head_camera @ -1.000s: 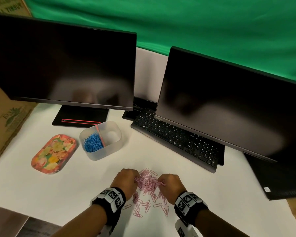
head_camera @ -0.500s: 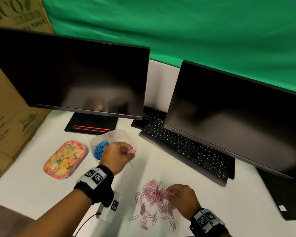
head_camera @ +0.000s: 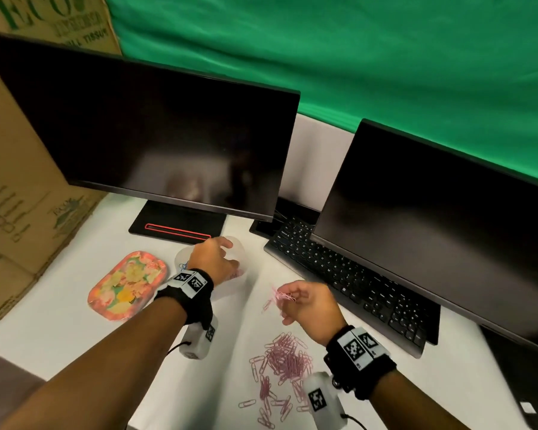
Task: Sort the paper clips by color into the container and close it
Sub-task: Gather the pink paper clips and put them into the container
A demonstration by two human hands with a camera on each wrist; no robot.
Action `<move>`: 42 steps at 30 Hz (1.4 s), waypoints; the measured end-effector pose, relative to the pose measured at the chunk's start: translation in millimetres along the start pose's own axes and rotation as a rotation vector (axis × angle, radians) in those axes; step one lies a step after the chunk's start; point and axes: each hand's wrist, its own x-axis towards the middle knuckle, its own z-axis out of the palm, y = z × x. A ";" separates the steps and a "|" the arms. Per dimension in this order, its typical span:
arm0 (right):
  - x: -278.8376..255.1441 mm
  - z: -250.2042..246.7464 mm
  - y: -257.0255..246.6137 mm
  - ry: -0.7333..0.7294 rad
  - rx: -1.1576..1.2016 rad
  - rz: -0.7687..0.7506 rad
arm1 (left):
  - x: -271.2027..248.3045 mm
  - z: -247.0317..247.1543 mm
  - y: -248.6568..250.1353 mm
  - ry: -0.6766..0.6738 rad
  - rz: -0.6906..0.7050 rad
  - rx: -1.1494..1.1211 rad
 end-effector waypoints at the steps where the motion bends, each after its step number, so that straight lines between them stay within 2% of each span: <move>1: 10.0 4.8 -9.3 -0.013 -0.011 -0.025 | -5.5 -2.3 -0.9 0.017 0.011 -0.018; 7: 85.3 46.3 -43.3 -0.075 -0.173 -0.127 | -36.6 -19.1 -24.3 0.146 0.082 -0.214; 10: 113.4 64.5 -47.4 -0.068 -0.343 -0.145 | -55.0 -17.7 -43.9 0.097 0.143 -0.249; 16: 128.3 79.7 -46.0 -0.124 -0.618 -0.114 | -79.0 -7.8 -82.8 -0.004 0.142 -0.048; 20: 108.3 53.2 -38.8 0.002 -0.510 -0.191 | -87.5 1.2 -92.0 -0.104 0.143 0.069; 22: 91.4 32.6 -18.4 0.065 -0.583 -0.189 | -93.0 7.1 -93.6 -0.233 0.133 0.149; 24: 73.3 15.4 14.3 -0.030 -0.802 -0.080 | -102.6 15.4 -93.8 -0.392 0.146 0.256; 26: 52.8 5.9 54.0 -0.243 -1.011 0.024 | -116.1 29.6 -91.0 -0.542 0.204 0.393; 28: 31.7 5.0 85.5 -0.385 -1.111 -0.032 | -130.2 47.3 -87.2 -0.636 0.297 0.560; 31: -3.9 5.6 101.9 -0.455 -1.117 -0.198 | -138.7 70.0 -84.5 -0.652 0.410 0.692; 34: -35.0 -2.6 108.7 -0.469 -1.159 -0.331 | -130.7 78.7 -84.6 -0.625 0.347 0.577; 37: -54.3 -15.5 117.4 -0.372 -1.070 -0.408 | -123.0 83.4 -79.2 -0.582 0.333 0.423; 38: -55.9 -20.7 117.0 -0.348 -1.057 -0.378 | -121.6 85.5 -77.8 -0.575 0.335 0.399; 40: -60.5 -33.7 119.7 -0.347 -1.023 -0.192 | -122.9 90.8 -72.0 -0.590 0.358 0.421; 42: -64.5 -40.6 123.5 -0.299 -1.056 -0.137 | -128.7 97.9 -65.9 -0.628 0.383 0.501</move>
